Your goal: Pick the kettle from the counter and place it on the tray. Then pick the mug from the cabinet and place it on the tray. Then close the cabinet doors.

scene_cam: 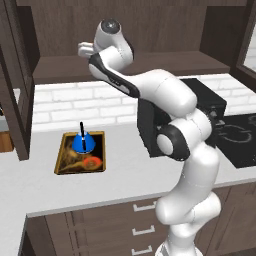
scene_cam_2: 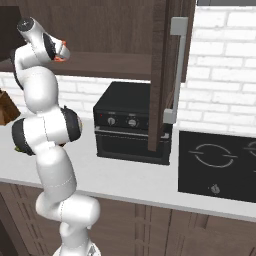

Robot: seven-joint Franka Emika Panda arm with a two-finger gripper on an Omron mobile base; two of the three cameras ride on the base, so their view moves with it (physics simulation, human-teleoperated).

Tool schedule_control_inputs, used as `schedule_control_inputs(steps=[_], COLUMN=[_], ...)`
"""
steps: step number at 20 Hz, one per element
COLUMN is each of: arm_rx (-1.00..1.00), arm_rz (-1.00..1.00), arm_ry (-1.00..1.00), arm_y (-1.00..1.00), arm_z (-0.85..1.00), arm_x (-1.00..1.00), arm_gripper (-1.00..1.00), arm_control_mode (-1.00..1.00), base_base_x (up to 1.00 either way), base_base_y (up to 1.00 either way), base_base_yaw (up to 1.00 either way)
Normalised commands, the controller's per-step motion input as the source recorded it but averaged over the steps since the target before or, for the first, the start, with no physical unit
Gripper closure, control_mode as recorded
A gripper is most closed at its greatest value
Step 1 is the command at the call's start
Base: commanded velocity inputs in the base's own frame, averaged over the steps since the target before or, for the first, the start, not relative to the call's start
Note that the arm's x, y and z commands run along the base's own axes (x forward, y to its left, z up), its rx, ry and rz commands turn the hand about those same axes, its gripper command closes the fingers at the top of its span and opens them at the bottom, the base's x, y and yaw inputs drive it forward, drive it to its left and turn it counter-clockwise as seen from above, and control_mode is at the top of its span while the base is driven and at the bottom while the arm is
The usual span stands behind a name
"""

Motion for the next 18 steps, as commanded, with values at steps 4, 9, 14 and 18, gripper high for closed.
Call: schedule_control_inputs(steps=[4, 9, 14, 18], arm_rx=[0.0, 0.0, 0.0, 0.0], arm_rz=[-0.06, -0.07, -0.09, -0.07], arm_ry=[0.0, 0.0, 0.0, -0.01], arm_y=[0.06, 0.02, 0.0, 0.0], arm_z=[0.0, 0.0, -0.08, -0.19], arm_x=[0.29, 0.11, 0.0, 0.0], arm_gripper=[-1.0, 1.0, 1.0, 1.0], arm_control_mode=[-1.0, -1.0, -1.0, -1.0], base_base_x=[0.0, 0.0, 0.0, 0.0], base_base_y=[0.0, 0.0, 0.0, 0.0], base_base_yaw=[0.0, 0.0, 0.0, 0.0])
